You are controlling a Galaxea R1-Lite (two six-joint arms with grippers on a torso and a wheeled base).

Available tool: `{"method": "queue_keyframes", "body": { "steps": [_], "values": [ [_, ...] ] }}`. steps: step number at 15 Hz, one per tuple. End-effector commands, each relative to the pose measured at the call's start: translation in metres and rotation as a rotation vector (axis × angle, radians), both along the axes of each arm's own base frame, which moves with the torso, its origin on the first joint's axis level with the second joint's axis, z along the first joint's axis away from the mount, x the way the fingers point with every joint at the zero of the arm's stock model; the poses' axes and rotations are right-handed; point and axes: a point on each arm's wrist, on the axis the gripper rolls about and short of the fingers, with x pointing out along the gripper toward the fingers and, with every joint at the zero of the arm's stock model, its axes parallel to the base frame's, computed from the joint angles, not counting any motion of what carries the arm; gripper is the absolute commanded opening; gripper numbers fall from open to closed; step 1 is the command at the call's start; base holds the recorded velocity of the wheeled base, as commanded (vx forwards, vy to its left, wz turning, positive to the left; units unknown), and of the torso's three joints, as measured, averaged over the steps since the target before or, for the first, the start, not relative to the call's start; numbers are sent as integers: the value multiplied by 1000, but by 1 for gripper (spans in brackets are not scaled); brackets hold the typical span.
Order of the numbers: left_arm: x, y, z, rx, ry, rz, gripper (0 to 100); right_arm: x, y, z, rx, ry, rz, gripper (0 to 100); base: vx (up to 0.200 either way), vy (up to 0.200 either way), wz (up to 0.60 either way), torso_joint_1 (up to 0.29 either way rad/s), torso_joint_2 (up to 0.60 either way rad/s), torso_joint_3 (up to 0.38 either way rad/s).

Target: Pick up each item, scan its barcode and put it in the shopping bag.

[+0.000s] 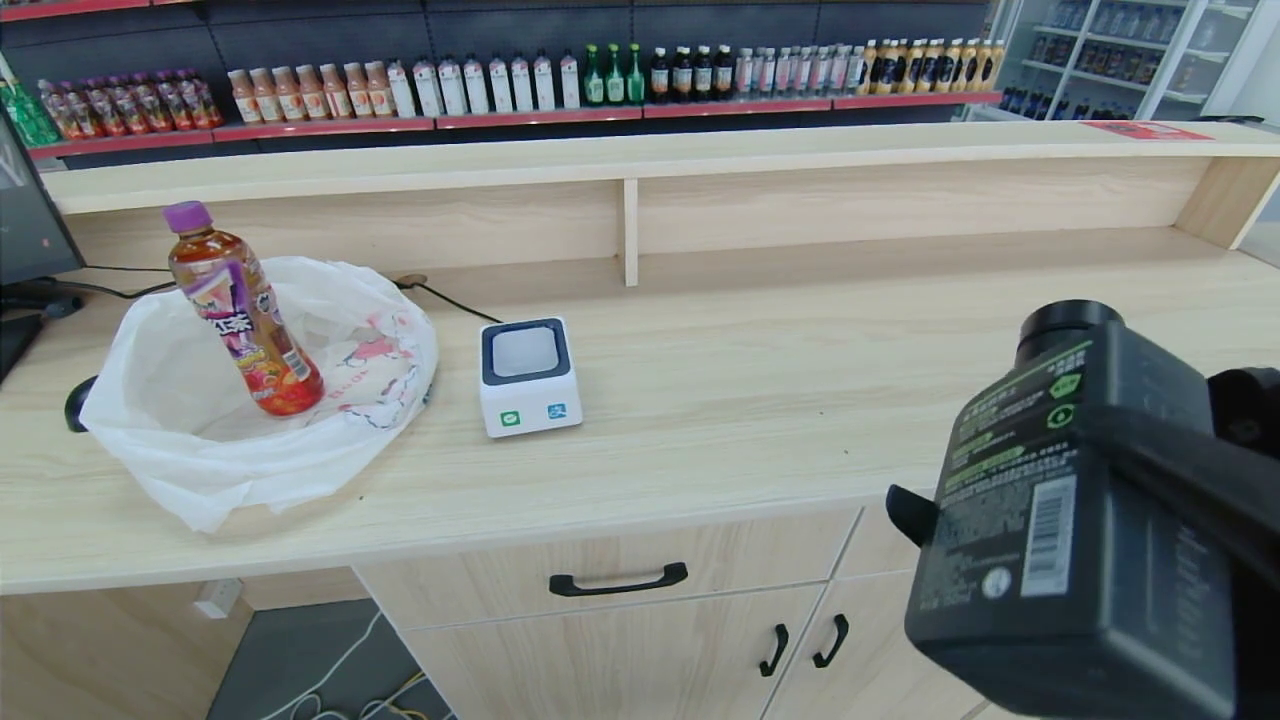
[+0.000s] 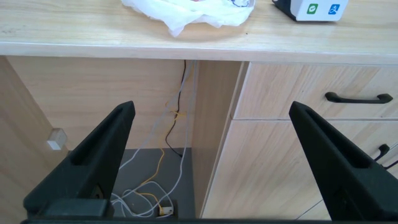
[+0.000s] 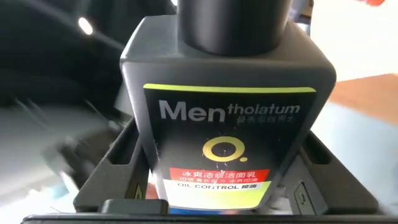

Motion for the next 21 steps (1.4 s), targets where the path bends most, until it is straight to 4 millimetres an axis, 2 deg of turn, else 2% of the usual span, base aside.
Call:
{"method": "queue_keyframes", "body": {
  "steps": [1,5,11,14,21],
  "values": [
    [0,0,0,0,0,1,100,1,2,-9,-57,-34,-8,0,0,0,0,0,0,0],
    [0,0,0,0,0,1,100,12,13,-18,-184,-210,-100,0,0,0,0,0,0,0],
    [0,0,0,0,0,1,100,34,19,-39,-422,-498,-283,0,0,0,0,0,0,0],
    [0,0,0,0,0,1,100,56,16,-47,-574,-675,-440,0,0,0,0,0,0,0],
    [0,0,0,0,0,1,100,75,14,-33,-623,-780,-630,0,0,0,0,0,0,0]
  ]
}}
